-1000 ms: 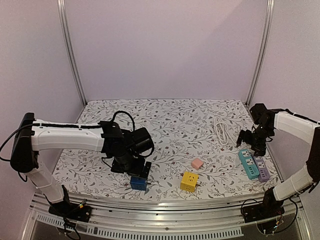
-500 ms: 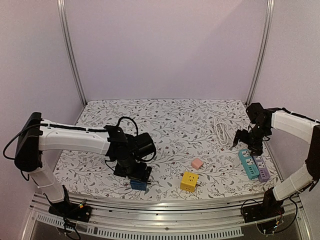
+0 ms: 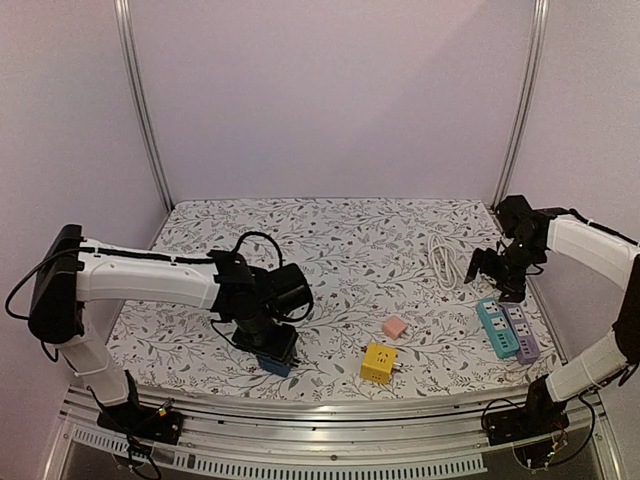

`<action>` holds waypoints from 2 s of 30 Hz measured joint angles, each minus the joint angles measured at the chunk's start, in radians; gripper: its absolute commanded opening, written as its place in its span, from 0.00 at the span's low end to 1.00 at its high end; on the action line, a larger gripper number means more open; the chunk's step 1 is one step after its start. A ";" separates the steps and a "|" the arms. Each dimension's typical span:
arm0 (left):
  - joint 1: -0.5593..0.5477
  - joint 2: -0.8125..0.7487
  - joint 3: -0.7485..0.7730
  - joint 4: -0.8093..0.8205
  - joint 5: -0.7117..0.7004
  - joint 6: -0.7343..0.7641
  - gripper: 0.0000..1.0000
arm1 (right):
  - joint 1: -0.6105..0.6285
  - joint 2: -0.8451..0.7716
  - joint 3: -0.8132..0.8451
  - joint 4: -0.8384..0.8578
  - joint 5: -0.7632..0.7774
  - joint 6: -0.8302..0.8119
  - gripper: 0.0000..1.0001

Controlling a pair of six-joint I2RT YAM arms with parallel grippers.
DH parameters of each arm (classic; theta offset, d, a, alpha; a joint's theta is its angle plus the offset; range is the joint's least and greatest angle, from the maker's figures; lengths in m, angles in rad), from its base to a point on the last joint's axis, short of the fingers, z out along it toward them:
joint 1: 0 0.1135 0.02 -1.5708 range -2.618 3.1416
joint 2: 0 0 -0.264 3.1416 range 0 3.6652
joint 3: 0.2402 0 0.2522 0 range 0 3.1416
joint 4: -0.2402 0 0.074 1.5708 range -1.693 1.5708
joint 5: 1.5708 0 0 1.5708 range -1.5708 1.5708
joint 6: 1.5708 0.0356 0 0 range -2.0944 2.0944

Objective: Insert the plug

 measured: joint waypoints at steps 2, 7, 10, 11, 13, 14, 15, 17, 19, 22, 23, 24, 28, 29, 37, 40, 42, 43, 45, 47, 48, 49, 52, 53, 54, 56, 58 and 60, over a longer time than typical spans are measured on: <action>0.000 -0.027 0.011 0.004 0.000 0.029 0.43 | 0.000 -0.013 0.011 0.001 -0.051 -0.017 0.97; -0.001 -0.148 0.055 0.064 -0.011 0.128 0.46 | 0.001 -0.085 0.018 0.033 -0.256 -0.047 0.99; -0.010 -0.232 0.056 0.142 -0.026 0.204 0.46 | 0.003 -0.129 0.033 0.072 -0.410 -0.042 0.99; -0.018 -0.258 0.055 0.171 -0.035 0.235 0.46 | 0.007 -0.137 0.040 0.085 -0.444 -0.038 0.99; -0.038 -0.303 0.052 0.225 -0.054 0.300 0.46 | 0.024 -0.148 0.063 0.110 -0.515 -0.027 0.98; -0.050 -0.320 0.052 0.251 -0.061 0.338 0.46 | 0.038 -0.149 0.079 0.119 -0.544 -0.020 0.98; -0.059 -0.331 0.052 0.271 -0.064 0.371 0.46 | 0.051 -0.149 0.094 0.126 -0.565 -0.016 0.98; -0.079 -0.344 0.052 0.314 -0.071 0.454 0.46 | 0.088 -0.148 0.131 0.135 -0.599 -0.008 0.98; -0.098 -0.344 0.054 0.345 -0.077 0.539 0.46 | 0.130 -0.144 0.174 0.134 -0.624 -0.002 0.98; -0.118 -0.333 0.065 0.364 -0.079 0.647 0.48 | 0.206 -0.122 0.234 0.130 -0.644 0.008 0.98; -0.124 -0.324 0.076 0.367 -0.080 0.686 0.48 | 0.231 -0.106 0.262 0.123 -0.649 0.012 0.98; -0.129 -0.313 0.086 0.374 -0.084 0.723 0.48 | 0.262 -0.099 0.270 0.122 -0.652 0.013 0.98; -0.142 -0.264 0.134 0.397 -0.118 0.833 0.48 | 0.366 -0.056 0.310 0.108 -0.649 0.047 0.98; -0.144 -0.250 0.146 0.402 -0.128 0.856 0.48 | 0.388 -0.049 0.311 0.108 -0.648 0.058 0.98; -0.161 -0.162 0.235 0.408 -0.158 1.001 0.51 | 0.538 0.024 0.376 0.103 -0.639 0.126 0.97; -0.163 -0.146 0.258 0.409 -0.159 1.034 0.51 | 0.560 0.040 0.387 0.102 -0.635 0.136 0.96; -0.163 -0.140 0.269 0.408 -0.161 1.048 0.52 | 0.566 0.044 0.387 0.098 -0.624 0.142 0.94; -0.163 -0.138 0.274 0.409 -0.162 1.051 0.52 | 0.566 0.045 0.387 0.095 -0.620 0.143 0.93; -0.163 -0.137 0.276 0.409 -0.162 1.058 0.53 | 0.568 0.046 0.387 0.092 -0.616 0.146 0.90; -0.163 -0.134 0.277 0.409 -0.162 1.066 0.54 | 0.571 0.046 0.387 0.092 -0.613 0.147 0.88; -0.163 -0.131 0.277 0.409 -0.162 1.068 0.54 | 0.571 0.047 0.387 0.092 -0.611 0.147 0.88; -0.163 -0.127 0.281 0.407 -0.162 1.070 0.55 | 0.573 0.047 0.387 0.090 -0.608 0.147 0.87; -0.163 -0.108 0.296 0.400 -0.164 1.076 0.56 | 0.578 0.051 0.388 0.086 -0.594 0.148 0.86; -0.163 -0.100 0.303 0.398 -0.164 1.078 0.57 | 0.581 0.054 0.388 0.082 -0.590 0.147 0.85; -0.163 -0.092 0.309 0.397 -0.164 1.078 0.57 | 0.585 0.058 0.388 0.079 -0.586 0.147 0.84; -0.163 -0.074 0.325 0.390 -0.163 1.081 0.58 | 0.596 0.069 0.388 0.070 -0.574 0.146 0.79; -0.163 -0.060 0.340 0.382 -0.160 1.083 0.58 | 0.608 0.079 0.388 0.059 -0.557 0.140 0.71; -0.163 -0.052 0.349 0.359 -0.142 1.075 0.58 | 0.618 0.082 0.388 0.051 -0.538 0.108 0.62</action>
